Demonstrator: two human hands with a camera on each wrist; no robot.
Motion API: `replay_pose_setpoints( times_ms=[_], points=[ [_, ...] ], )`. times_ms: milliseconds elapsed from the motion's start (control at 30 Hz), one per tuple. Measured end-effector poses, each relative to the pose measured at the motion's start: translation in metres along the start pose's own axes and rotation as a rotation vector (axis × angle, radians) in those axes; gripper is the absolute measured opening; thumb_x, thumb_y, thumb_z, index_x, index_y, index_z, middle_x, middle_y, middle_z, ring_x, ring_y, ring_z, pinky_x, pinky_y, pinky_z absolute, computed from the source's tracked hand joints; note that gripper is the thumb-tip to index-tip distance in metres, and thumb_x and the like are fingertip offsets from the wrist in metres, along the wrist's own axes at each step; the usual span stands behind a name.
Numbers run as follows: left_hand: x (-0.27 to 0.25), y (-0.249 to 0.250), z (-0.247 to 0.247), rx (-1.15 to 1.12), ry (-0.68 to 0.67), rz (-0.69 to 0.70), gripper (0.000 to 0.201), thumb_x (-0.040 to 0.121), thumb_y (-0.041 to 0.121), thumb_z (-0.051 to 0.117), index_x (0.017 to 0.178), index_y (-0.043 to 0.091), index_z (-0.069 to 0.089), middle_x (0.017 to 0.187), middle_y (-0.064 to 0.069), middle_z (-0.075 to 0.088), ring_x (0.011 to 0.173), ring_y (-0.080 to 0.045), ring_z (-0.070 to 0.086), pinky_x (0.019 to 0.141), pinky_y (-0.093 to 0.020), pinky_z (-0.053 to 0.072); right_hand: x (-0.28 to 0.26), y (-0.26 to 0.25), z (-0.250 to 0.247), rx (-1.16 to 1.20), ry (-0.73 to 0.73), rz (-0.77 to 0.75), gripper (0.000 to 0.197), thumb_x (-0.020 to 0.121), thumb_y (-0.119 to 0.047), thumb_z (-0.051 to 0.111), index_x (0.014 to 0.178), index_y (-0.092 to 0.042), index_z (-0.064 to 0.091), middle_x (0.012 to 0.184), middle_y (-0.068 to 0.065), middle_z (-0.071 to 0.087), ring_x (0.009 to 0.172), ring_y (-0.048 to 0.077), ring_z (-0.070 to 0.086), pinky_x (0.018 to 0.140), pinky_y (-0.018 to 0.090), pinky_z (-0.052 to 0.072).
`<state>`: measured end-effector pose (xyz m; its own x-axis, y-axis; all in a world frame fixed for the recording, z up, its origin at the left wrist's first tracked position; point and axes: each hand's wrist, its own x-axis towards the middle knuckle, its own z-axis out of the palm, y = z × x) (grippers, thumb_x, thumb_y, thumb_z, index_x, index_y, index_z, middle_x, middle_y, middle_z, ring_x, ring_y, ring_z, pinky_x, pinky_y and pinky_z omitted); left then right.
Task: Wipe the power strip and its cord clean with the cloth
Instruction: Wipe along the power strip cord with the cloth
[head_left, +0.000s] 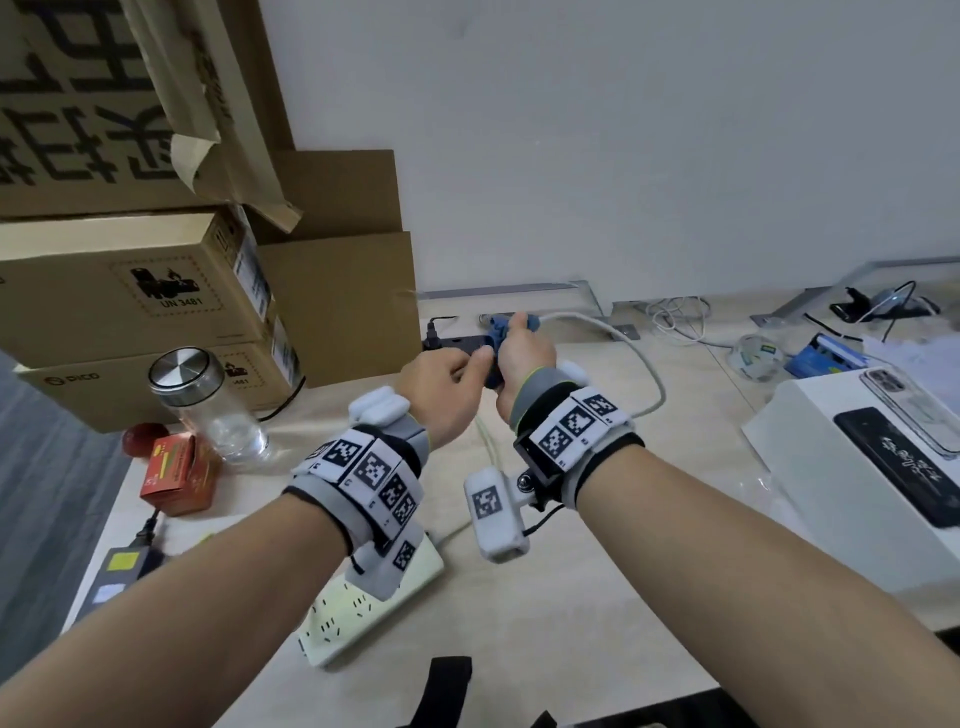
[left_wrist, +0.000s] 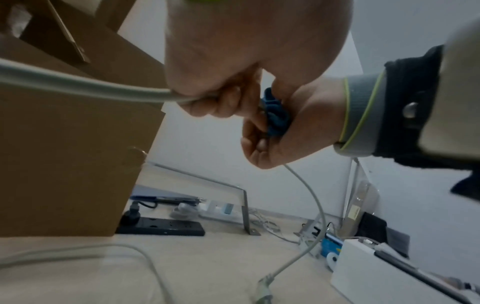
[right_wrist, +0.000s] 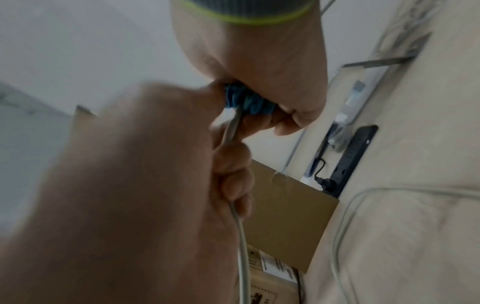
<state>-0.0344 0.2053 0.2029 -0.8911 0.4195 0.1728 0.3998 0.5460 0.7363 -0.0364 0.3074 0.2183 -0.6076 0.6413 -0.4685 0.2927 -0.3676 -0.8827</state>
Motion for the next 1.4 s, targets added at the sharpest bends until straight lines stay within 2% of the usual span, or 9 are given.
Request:
replay_pose_setpoints(
  times_ms=[100,167,400,600,700,833,1033,1200,1400],
  points=[
    [-0.006,-0.01,-0.01,0.118,-0.002,0.072,0.061,0.095,0.05,0.04,0.048,0.011,0.041,0.044,0.0,0.042,0.044,-0.02,0.04,0.048,-0.032,0.03,0.01,-0.012,-0.02,0.216,0.06,0.116,0.029,0.099,-0.028,0.035,0.083,-0.01,0.05,0.066,0.007,0.054,0.053,0.021,0.052,0.05,0.027,0.037],
    [-0.011,-0.016,-0.016,0.192,-0.08,0.125,0.059,0.096,0.047,0.04,0.048,0.015,0.028,0.043,0.002,0.029,0.043,-0.019,0.029,0.048,-0.032,0.024,0.019,-0.02,-0.033,0.268,0.101,0.182,0.025,0.098,-0.025,0.033,0.087,-0.01,0.05,0.064,0.006,0.053,0.05,0.019,0.05,0.051,0.024,0.034],
    [-0.011,-0.049,-0.037,0.079,-0.253,0.198,0.057,0.096,0.039,0.049,0.048,0.019,0.024,0.044,0.006,0.022,0.042,-0.012,0.02,0.043,-0.025,0.016,0.046,-0.026,-0.055,0.234,0.129,0.172,0.034,0.101,-0.026,0.027,0.073,-0.014,0.043,0.071,0.005,0.052,0.056,0.016,0.047,0.053,0.023,0.036],
    [0.003,-0.093,-0.052,0.151,-0.384,0.092,0.06,0.09,0.053,0.048,0.047,0.02,0.023,0.047,0.004,0.023,0.042,-0.01,0.02,0.045,-0.026,0.017,0.05,-0.036,-0.062,0.262,0.183,0.217,0.038,0.102,-0.028,0.029,0.077,-0.007,0.05,0.065,0.008,0.051,0.058,0.018,0.046,0.072,0.032,0.041],
    [0.013,-0.111,-0.054,0.335,-0.454,-0.022,0.057,0.091,0.054,0.045,0.05,0.017,0.033,0.049,0.003,0.035,0.044,-0.014,0.032,0.048,-0.027,0.025,0.045,-0.031,-0.052,0.316,0.184,0.151,0.042,0.1,-0.029,0.028,0.067,-0.011,0.048,0.06,0.005,0.05,0.051,0.018,0.047,0.06,0.027,0.039],
    [0.009,-0.093,-0.035,0.443,-0.468,-0.128,0.025,0.093,0.05,0.043,0.089,0.033,0.062,0.077,0.012,0.067,0.077,-0.013,0.064,0.075,-0.032,0.051,0.029,-0.02,-0.023,0.394,0.11,0.067,0.032,0.097,-0.035,0.036,0.074,-0.016,0.048,0.069,0.003,0.058,0.056,0.02,0.056,0.054,0.027,0.044],
    [0.009,-0.014,0.013,-0.176,-0.222,-0.248,0.024,0.1,0.03,0.038,0.113,0.018,0.055,0.084,0.0,0.068,0.075,-0.022,0.064,0.072,-0.037,0.053,0.01,-0.01,-0.001,0.339,0.007,-0.012,0.034,0.099,-0.036,0.036,0.076,-0.014,0.05,0.064,0.004,0.056,0.056,0.021,0.054,0.058,0.031,0.045],
    [0.014,-0.01,0.015,-0.04,0.053,-0.07,0.047,0.094,0.047,0.047,0.078,0.007,0.066,0.065,-0.007,0.061,0.061,-0.022,0.054,0.056,-0.035,0.039,0.007,-0.011,-0.008,0.396,-0.001,0.198,0.034,0.098,-0.034,0.041,0.075,-0.011,0.051,0.069,0.007,0.055,0.058,0.02,0.053,0.053,0.028,0.043],
    [-0.003,-0.016,0.0,0.077,-0.055,0.201,0.05,0.095,0.039,0.047,0.052,0.016,0.038,0.046,0.004,0.034,0.045,-0.016,0.031,0.048,-0.031,0.025,0.012,-0.017,-0.028,0.432,0.012,0.254,0.031,0.099,-0.018,0.034,0.073,-0.007,0.046,0.062,0.008,0.047,0.049,0.019,0.045,0.048,0.026,0.039]
  ],
)
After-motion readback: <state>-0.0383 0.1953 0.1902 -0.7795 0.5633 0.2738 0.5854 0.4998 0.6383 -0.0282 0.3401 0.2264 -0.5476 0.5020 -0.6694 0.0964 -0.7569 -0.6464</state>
